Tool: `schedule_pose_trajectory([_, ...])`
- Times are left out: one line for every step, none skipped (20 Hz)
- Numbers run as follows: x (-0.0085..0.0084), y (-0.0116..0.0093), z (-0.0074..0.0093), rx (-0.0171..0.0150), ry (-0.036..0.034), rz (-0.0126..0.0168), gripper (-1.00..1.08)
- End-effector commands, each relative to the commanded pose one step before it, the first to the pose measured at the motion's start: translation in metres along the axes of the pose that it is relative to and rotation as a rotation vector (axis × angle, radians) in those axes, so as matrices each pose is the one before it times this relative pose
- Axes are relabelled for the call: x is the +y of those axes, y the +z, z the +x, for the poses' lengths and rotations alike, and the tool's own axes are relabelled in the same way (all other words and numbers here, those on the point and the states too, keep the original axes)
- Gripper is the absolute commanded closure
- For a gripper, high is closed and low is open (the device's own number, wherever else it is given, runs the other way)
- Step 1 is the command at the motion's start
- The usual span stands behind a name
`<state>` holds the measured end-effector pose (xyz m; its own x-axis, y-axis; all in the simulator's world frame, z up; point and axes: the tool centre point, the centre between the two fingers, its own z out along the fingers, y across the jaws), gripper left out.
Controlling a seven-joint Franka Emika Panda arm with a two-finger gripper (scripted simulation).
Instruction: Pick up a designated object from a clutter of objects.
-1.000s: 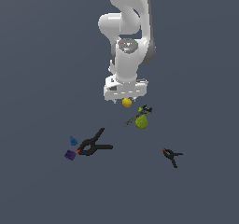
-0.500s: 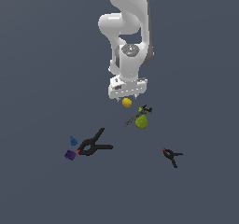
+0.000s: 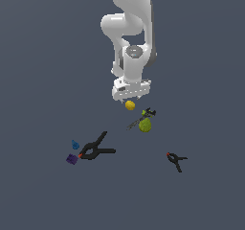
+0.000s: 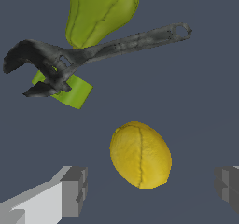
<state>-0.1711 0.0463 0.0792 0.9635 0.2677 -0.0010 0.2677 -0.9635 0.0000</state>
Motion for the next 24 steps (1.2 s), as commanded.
schedule_pose_trajectory([0.0,0.00062,0.00002,0.00028,-0.00002,-0.00006,-0.92])
schedule_pose_trajectory([-0.00002,0.00094,-0.00007,0.0,0.0,0.0,-0.92])
schedule_pose_trajectory([-0.00003,0.00131,-0.0001,0.0,0.0,0.0,-0.92])
schedule_pose_trajectory([-0.00003,0.00167,-0.00011,0.0,0.0,0.0,-0.92])
schedule_pose_trajectory([-0.00003,0.00203,-0.00012,0.0,0.0,0.0,-0.92])
schedule_pose_trajectory([-0.0001,0.00235,-0.00012,0.00017,-0.00028,0.00037,-0.92])
schedule_pose_trajectory([-0.00002,0.00275,-0.00013,0.0,0.0,0.0,-0.92])
schedule_pose_trajectory([-0.00002,0.0031,-0.00013,0.0,0.0,0.0,-0.92])
schedule_pose_trajectory([-0.00001,0.00345,-0.00014,0.0,0.0,0.0,-0.92])
schedule_pose_trajectory([-0.00015,0.00371,-0.00013,0.00023,-0.00041,0.00011,-0.92])
schedule_pose_trajectory([0.0,0.00413,-0.00015,0.0,0.0,0.0,-0.92])
schedule_pose_trajectory([0.00001,0.00407,-0.00014,0.0,0.0,0.0,-0.92])
schedule_pose_trajectory([0.00002,0.00369,-0.00012,0.0,0.0,0.0,-0.92])
schedule_pose_trajectory([0.00002,0.00332,-0.0001,0.0,0.0,0.0,-0.92])
schedule_pose_trajectory([-0.0002,0.00285,-0.00004,0.00024,-0.00059,-0.00026,-0.92])
schedule_pose_trajectory([0.00003,0.00259,-0.00003,0.0,0.0,0.0,-0.92])
schedule_pose_trajectory([0.00003,0.00222,0.0,0.0,0.0,0.0,-0.92])
schedule_pose_trajectory([0.00003,0.00185,0.00004,0.0,0.0,0.0,-0.92])
schedule_pose_trajectory([0.00003,0.00149,0.00008,0.0,0.0,0.0,-0.92])
schedule_pose_trajectory([0.00002,0.00113,0.00011,0.0,0.0,0.0,-0.92])
schedule_pose_trajectory([0.00002,0.00078,0.00012,0.0,0.0,0.0,-0.92])
schedule_pose_trajectory([0.00001,0.00045,0.00011,0.0,0.0,0.0,-0.92])
schedule_pose_trajectory([0.0,0.00014,0.00004,0.0,0.0,0.0,-0.92])
schedule_pose_trajectory([0.0,0.0,0.0,0.0,0.0,0.0,1.08])
